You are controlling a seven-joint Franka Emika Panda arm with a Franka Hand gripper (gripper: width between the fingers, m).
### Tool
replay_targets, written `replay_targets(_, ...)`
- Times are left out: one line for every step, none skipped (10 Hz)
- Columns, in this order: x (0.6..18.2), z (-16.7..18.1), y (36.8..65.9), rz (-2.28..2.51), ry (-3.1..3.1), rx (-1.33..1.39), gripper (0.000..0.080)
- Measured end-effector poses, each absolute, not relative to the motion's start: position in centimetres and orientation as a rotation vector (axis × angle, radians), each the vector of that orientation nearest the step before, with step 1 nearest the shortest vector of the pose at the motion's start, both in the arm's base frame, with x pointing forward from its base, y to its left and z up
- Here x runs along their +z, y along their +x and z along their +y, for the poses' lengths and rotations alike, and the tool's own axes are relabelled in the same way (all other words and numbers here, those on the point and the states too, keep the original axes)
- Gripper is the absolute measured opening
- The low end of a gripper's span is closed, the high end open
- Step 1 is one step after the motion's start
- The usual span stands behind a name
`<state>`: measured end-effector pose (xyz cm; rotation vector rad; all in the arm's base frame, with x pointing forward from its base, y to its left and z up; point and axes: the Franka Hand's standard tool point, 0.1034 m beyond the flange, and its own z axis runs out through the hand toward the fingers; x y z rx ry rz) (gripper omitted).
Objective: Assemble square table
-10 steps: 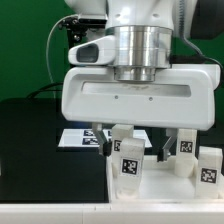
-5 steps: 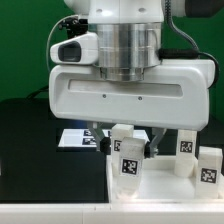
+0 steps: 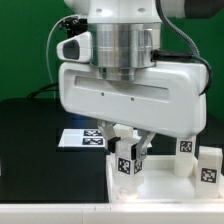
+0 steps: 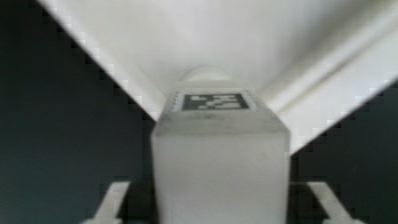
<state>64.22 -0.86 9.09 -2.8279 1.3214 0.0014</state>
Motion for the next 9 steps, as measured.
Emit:
replay_targets(9.06, -0.98, 64.18, 1.511, -2.733, -0.001, 0.0284)
replay_targets(9.02, -1.19, 64.11, 1.718, -2.603, 0.012, 0.0284)
replay_targets(8.98, -1.32, 64.16, 1.903, -2.454, 0.018, 0.0284)
replay_targets(8.9, -1.33, 64.12, 2.073, -2.303, 0.018, 0.0284)
replay_targets(8.88, -1.33, 63.94, 2.209, -2.163, -0.003, 0.0284)
replay_targets(8.88, -1.32, 63.85, 2.284, -2.085, -0.009, 0.0285)
replay_targets(8.89, -1.35, 63.8, 2.334, -2.031, -0.005, 0.0285)
replay_targets(8.9, -1.36, 63.79, 2.328, -2.039, -0.005, 0.0285)
replay_targets(8.83, -1.36, 63.77, 2.257, -2.125, -0.013, 0.0285)
